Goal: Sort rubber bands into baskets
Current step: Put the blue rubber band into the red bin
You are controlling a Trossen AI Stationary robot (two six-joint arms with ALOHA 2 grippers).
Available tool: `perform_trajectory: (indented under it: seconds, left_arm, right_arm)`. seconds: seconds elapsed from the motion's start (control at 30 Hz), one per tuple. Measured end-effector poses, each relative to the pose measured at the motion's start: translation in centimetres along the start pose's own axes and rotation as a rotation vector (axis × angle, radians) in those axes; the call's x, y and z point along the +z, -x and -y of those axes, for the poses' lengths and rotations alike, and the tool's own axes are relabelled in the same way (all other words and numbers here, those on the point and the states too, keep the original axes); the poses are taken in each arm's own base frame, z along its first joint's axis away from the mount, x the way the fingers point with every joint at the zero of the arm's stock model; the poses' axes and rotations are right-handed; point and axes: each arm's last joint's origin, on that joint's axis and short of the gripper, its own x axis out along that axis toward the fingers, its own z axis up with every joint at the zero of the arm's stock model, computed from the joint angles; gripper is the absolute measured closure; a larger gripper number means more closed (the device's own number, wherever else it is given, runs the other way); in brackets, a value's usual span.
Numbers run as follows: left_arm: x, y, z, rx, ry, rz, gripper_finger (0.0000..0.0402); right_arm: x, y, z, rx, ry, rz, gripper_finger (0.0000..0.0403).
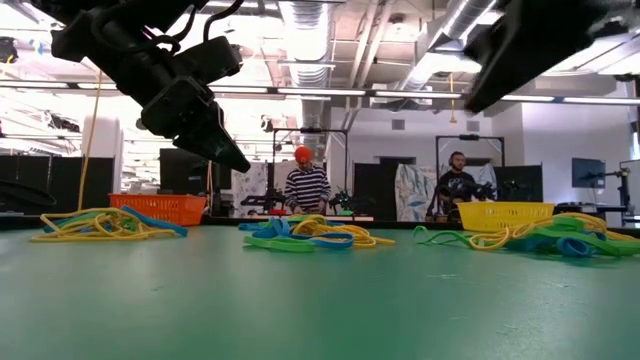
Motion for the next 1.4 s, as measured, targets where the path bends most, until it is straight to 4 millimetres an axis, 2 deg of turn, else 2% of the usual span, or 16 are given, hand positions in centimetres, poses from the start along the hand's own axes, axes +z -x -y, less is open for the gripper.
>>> perform_trajectory:
  seconds: [0.2,0.37,0.83,0.97,1.1,1.4]
  left_arm:
    - [0.0,0.0,0.0,-0.002,0.001,-0.001,0.0274]
    - [0.0,0.0,0.0,-0.007,0.004,-0.003,0.0274]
    - [0.0,0.0,0.0,-0.006,0.003,-0.004,0.0274]
    - [0.0,0.0,0.0,-0.006,0.003,-0.004,0.0274]
    - [0.0,0.0,0.0,-0.005,0.003,-0.004,0.0274]
    - [-0.1,0.0,0.0,-0.005,0.001,-0.006,0.0274]
  right_arm:
    - [0.9,-4.9,0.9,0.065,0.074,0.026,0.0298]
    - [1.2,-8.0,1.9,0.116,0.092,0.056,0.0298]
    - [0.6,-13.6,4.3,0.205,0.043,0.079,0.0300]
    - [0.2,-14.6,4.4,0.202,0.039,0.063,0.0300]
    - [0.6,-14.7,4.5,0.199,0.047,0.075,0.0300]
    - [1.7,-13.4,4.6,0.201,0.073,0.126,0.0301]
